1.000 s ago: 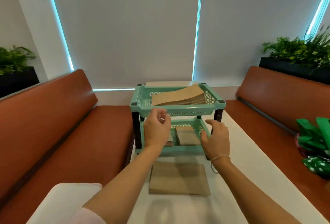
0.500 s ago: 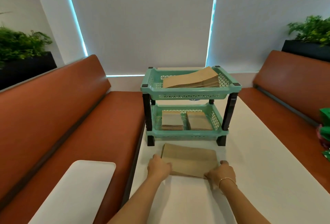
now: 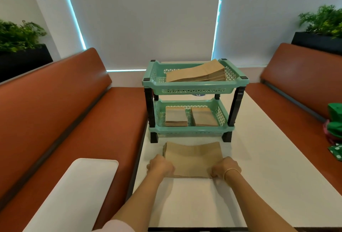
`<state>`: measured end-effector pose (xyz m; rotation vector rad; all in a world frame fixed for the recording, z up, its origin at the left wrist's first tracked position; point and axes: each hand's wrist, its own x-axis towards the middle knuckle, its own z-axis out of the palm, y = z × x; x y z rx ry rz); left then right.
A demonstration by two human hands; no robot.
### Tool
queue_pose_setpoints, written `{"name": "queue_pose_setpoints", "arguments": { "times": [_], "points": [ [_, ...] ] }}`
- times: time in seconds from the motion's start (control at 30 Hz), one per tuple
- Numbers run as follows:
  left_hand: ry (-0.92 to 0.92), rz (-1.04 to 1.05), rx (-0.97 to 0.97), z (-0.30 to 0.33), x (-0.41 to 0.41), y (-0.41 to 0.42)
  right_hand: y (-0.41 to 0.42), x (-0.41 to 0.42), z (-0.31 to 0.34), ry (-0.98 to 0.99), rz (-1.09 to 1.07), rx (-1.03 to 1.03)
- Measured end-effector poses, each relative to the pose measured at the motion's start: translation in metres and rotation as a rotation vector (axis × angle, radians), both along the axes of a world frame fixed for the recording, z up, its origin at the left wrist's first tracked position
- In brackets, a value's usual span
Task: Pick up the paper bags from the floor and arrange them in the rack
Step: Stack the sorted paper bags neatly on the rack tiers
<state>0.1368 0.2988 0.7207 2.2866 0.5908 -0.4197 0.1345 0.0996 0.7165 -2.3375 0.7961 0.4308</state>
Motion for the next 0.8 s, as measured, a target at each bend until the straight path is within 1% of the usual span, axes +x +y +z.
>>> {"name": "queue_pose_setpoints", "arguments": {
  "times": [0.07,0.17,0.23,0.33,0.43,0.5,0.53,0.67,0.8],
  "points": [
    [-0.033,0.011,-0.123,-0.002,-0.003,-0.001,0.001,-0.005,0.003,-0.047,-0.002,0.044],
    [-0.075,0.053,-0.235,-0.004,-0.014,0.001,-0.002,-0.018,0.002,-0.126,-0.037,0.19],
    [-0.15,0.088,-0.341,-0.007,-0.023,0.005,-0.006,-0.028,-0.001,-0.23,-0.062,0.262],
    [-0.312,0.071,-0.48,-0.009,-0.031,0.01,-0.014,-0.038,-0.005,-0.416,-0.095,0.277],
    [-0.432,0.003,-0.512,-0.001,-0.033,0.008,-0.013,-0.04,-0.001,-0.531,-0.111,0.307],
    [-0.463,0.002,-0.576,0.007,-0.035,0.004,-0.01,-0.041,0.001,-0.593,-0.093,0.348],
    [-0.473,-0.007,-0.577,0.008,-0.037,0.003,-0.008,-0.042,0.002,-0.613,-0.096,0.352],
    [-0.485,-0.026,-0.554,0.014,-0.044,-0.001,-0.008,-0.045,0.004,-0.646,-0.166,0.379],
    [-0.479,-0.006,-0.543,0.016,-0.046,-0.001,-0.008,-0.046,0.011,-0.628,-0.14,0.4]
  ]
}}
